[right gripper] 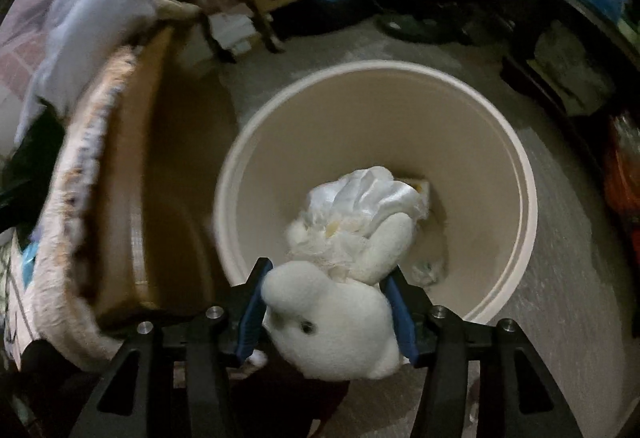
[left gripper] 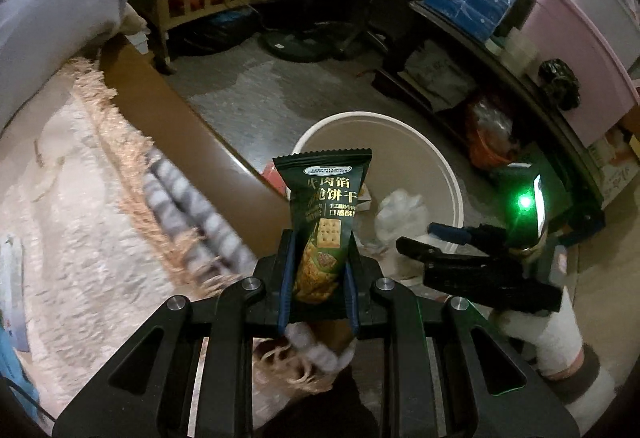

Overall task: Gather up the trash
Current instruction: 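Carry cracker bag and plush toy over the bucket and open both grippers, then return both tools over the bed toward the blue wrapper and tissue, then grasp the blue wrapper with the right gripper while the left grasps the beige tissue, then carry wrapper and tissue over the bucket and open both grippers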

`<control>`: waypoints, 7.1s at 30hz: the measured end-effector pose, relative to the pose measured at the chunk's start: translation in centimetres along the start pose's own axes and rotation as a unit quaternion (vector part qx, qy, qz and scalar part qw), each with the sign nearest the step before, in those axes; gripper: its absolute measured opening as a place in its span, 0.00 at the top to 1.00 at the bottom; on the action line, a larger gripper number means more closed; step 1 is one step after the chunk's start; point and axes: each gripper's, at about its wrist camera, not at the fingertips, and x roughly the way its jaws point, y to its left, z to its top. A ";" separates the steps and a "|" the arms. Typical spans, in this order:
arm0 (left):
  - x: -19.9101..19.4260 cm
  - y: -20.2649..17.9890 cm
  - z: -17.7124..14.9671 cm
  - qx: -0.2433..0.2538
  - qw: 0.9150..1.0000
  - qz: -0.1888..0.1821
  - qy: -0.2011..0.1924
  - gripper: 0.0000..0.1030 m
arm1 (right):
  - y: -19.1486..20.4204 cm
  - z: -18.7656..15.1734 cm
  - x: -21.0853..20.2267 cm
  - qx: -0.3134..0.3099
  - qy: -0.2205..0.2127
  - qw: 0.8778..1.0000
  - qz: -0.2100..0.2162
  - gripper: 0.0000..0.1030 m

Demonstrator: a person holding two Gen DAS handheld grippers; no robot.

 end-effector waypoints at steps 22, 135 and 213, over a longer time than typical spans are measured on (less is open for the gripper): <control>3.3 -2.0 1.4 -0.003 0.999 -0.054 -0.003 0.51 | -2.1 -1.0 -3.6 0.037 -0.039 0.999 0.002 0.30; -21.7 36.0 -22.9 -0.332 0.906 0.228 -0.134 0.76 | 41.4 -5.3 -0.7 -0.366 0.008 0.909 0.200 0.51; -0.4 -1.0 -0.7 -0.005 0.999 0.030 -0.043 0.76 | 0.7 0.2 -4.4 -0.003 -0.059 0.998 0.011 0.51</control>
